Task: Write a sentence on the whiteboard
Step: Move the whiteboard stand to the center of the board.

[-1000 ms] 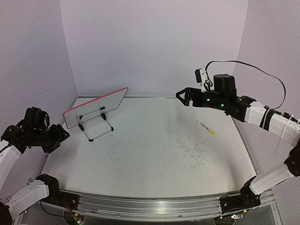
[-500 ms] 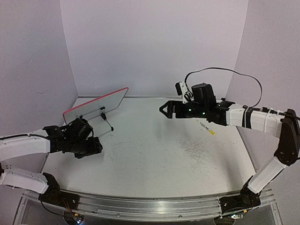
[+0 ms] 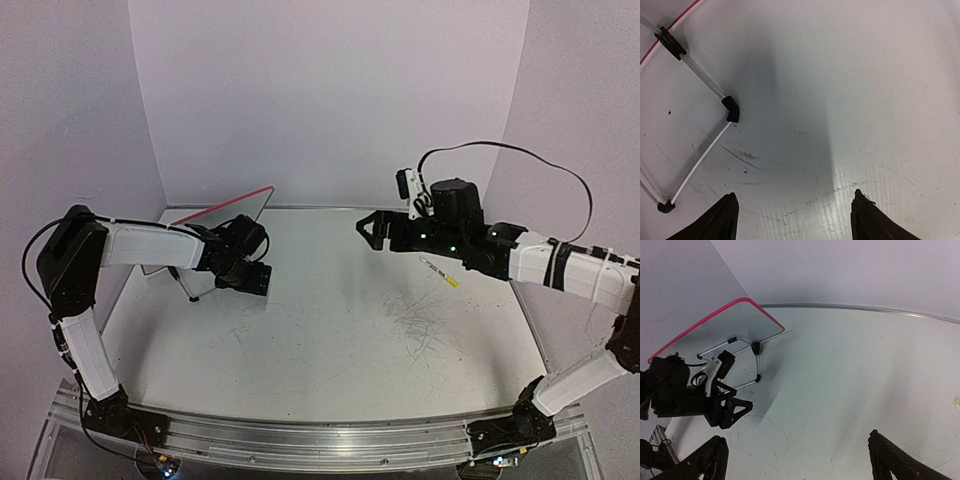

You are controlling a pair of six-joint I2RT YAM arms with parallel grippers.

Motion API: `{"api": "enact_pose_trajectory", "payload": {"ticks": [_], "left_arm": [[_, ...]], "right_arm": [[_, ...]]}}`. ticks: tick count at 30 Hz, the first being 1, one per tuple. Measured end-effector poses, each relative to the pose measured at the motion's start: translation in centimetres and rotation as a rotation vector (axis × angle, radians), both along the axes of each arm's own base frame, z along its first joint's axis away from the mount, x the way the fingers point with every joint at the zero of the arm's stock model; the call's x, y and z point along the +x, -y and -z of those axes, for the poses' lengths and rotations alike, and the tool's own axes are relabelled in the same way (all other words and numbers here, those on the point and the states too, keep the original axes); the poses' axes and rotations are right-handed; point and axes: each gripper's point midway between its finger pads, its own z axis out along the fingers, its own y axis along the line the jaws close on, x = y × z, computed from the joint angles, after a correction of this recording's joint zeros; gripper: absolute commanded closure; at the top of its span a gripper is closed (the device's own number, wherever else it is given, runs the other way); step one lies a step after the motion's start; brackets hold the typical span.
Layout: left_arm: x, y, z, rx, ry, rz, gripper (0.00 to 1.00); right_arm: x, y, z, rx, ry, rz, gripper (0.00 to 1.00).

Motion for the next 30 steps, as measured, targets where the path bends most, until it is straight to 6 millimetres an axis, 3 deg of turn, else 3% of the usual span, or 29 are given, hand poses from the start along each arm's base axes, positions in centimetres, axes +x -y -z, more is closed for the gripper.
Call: {"api": "enact_pose_trajectory", "payload": {"ticks": [4,9,17,30], "left_arm": [[2.1,-2.3,2.4,0.121,-0.04,0.041,0.31],[3.1,-3.9,4.6,0.303,-0.048,0.082,0.47],[3.4,-5.9,4.2,0.455,-0.014,0.086,0.74],[4.8,-10.6,3.3,0.633,0.017,-0.007,0.81]], "right_arm": [[-0.7,2.1,-2.0,0.021,0.057,0.053,0.02],[-0.7,3.6,-2.1,0.011,0.074,0.104,0.02],[-0.7,3.9,-1.0,-0.009,0.058,0.117,0.02],[-0.5,3.8,-0.3,-0.019,0.046,0.116,0.02]]}}
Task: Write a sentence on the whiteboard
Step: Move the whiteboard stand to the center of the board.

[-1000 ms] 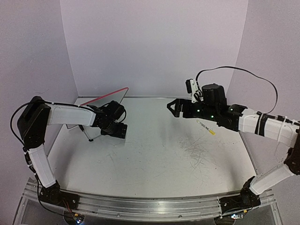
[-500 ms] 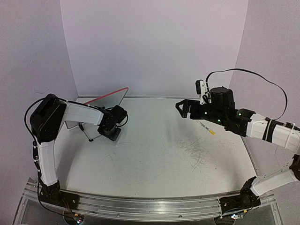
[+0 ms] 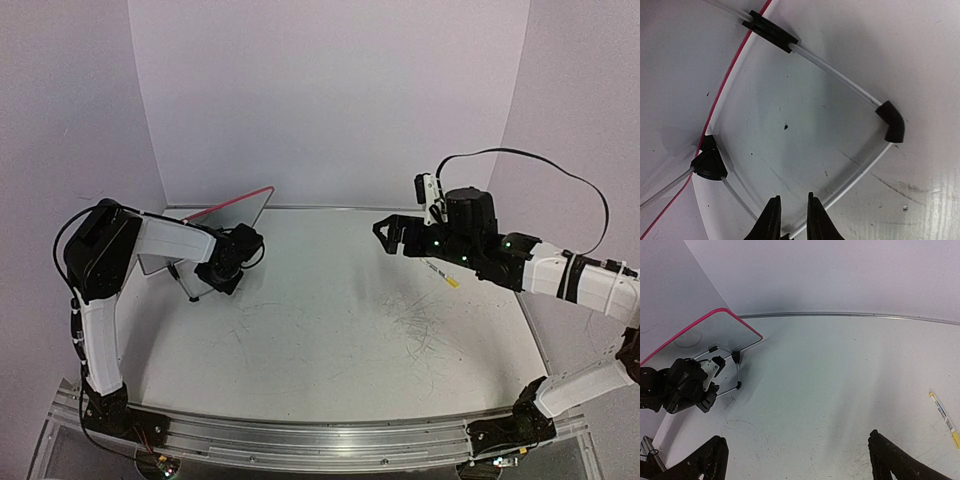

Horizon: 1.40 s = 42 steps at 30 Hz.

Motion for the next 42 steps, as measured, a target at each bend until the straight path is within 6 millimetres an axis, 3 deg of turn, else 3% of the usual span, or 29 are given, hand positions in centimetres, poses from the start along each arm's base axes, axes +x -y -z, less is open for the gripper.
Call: {"api": "enact_pose_trajectory", "payload": {"ticks": [6,11,27,34,42], "left_arm": [[0.2,-1.7,2.7,0.073,-0.053,-0.022,0.79],[0.7,-2.1,2.6,0.097,-0.063,-0.019,0.77],[-0.4,0.4,3.0,-0.056,-0.207,0.03,0.75],[-2.5,3.7,3.0,-0.089,-0.262,0.088,0.75],[-4.7,8.8,3.0,-0.124,-0.307,0.146,0.76]], "right_arm": [[-0.1,0.1,0.7,-0.007,-0.013,0.001,0.02],[-0.2,0.2,1.0,-0.01,-0.017,0.001,0.02],[-0.2,0.1,1.0,-0.01,-0.018,0.001,0.02],[-0.3,-0.1,1.0,-0.004,-0.023,-0.011,0.02],[-0.4,-0.1,1.4,-0.006,-0.03,-0.015,0.02]]}}
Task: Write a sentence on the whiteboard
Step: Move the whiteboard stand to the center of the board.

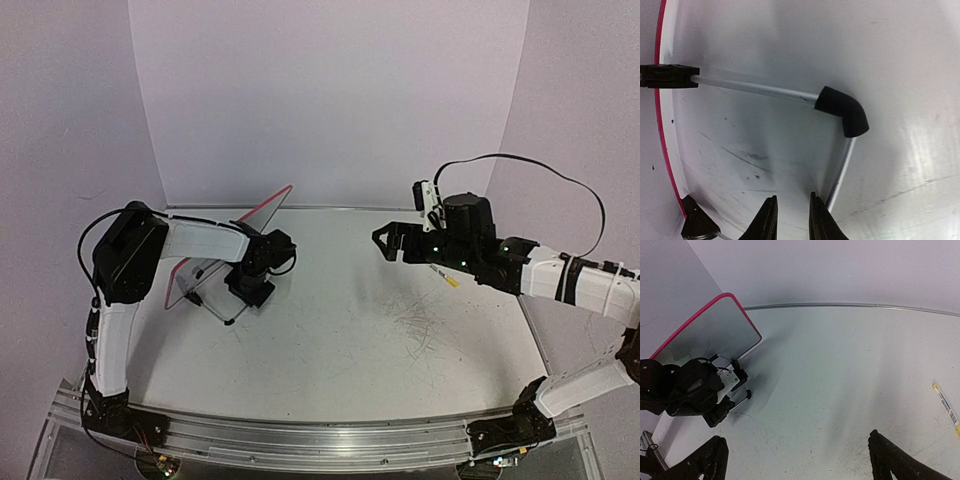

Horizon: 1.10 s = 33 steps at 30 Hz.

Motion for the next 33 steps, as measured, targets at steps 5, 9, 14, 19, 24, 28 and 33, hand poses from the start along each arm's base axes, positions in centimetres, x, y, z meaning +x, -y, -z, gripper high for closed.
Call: {"api": "enact_pose_trajectory", "payload": {"ticks": [5,9,14,19,24,28,33], "left_arm": [[-0.7,3.5,0.0,-0.019,-0.001,0.016,0.76],[-1.7,6.4,0.0,-0.03,0.006,0.036,0.73],[-3.1,9.1,-0.2,-0.027,0.024,0.042,0.56],[-3.7,10.6,-1.0,-0.037,0.032,0.022,0.42],[-5.4,15.8,-3.2,-0.19,0.015,0.06,0.34],[-7.5,20.2,-5.3,-0.308,0.005,0.128,0.34],[-9.5,22.5,-6.4,-0.365,-0.029,0.183,0.33]], "right_arm": [[-0.1,0.1,0.5,-0.002,-0.008,0.001,0.02],[-0.2,0.2,1.1,-0.01,-0.017,0.001,0.02],[-0.5,0.5,1.6,-0.017,-0.021,0.006,0.02],[-0.7,1.4,1.2,-0.013,-0.003,0.038,0.02],[-0.9,2.5,-0.3,0.011,0.033,0.082,0.02],[-0.9,3.2,-1.2,0.023,0.058,0.108,0.02],[-0.8,3.5,-1.3,0.021,0.065,0.129,0.02]]}}
